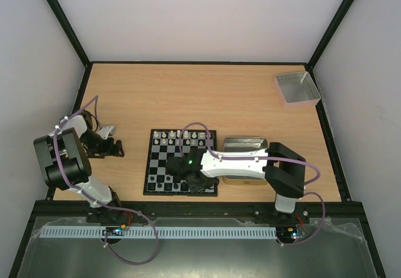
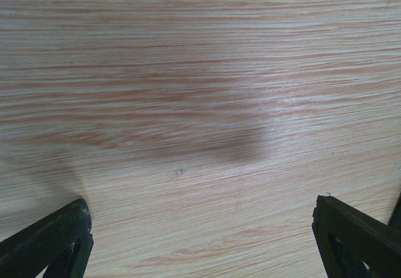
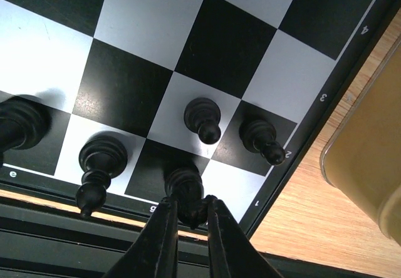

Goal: Set up the chess pieces on the board
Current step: Place the chess piece on the chessboard.

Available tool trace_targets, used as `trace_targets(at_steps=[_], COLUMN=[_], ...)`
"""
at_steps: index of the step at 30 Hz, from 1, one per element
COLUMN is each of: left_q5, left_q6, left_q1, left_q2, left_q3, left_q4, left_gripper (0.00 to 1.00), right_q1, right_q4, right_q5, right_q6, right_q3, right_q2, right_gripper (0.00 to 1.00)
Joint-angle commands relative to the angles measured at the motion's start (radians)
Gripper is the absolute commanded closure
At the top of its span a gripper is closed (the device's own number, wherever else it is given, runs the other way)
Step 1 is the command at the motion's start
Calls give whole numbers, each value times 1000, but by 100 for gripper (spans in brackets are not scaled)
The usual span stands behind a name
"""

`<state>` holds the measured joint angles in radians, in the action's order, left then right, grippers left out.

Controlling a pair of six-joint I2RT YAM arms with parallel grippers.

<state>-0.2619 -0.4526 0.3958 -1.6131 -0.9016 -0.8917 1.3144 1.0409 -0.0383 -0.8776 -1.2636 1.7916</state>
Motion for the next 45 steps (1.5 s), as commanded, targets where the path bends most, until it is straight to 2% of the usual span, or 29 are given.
trace_targets(at_steps=[1, 17, 30, 45], left_q5=[-10, -10, -10, -4], left_q6=[-6, -6, -6, -3], left_q1=[3, 3, 3, 3], left_q2=[9, 5, 5, 9], left_q3=[6, 7, 7, 9], left_q4=[-20, -21, -20, -18], left_gripper=[4, 5, 5, 4], right_q1=[3, 2, -8, -35], right_q4=[-5, -10, 23, -28], right_q5=[38, 25, 58, 23], right_q6=[7, 19, 12, 12], right_q3=[-26, -39, -66, 15], right_q2=[20, 35, 13, -23], right_gripper=[90, 89, 75, 79])
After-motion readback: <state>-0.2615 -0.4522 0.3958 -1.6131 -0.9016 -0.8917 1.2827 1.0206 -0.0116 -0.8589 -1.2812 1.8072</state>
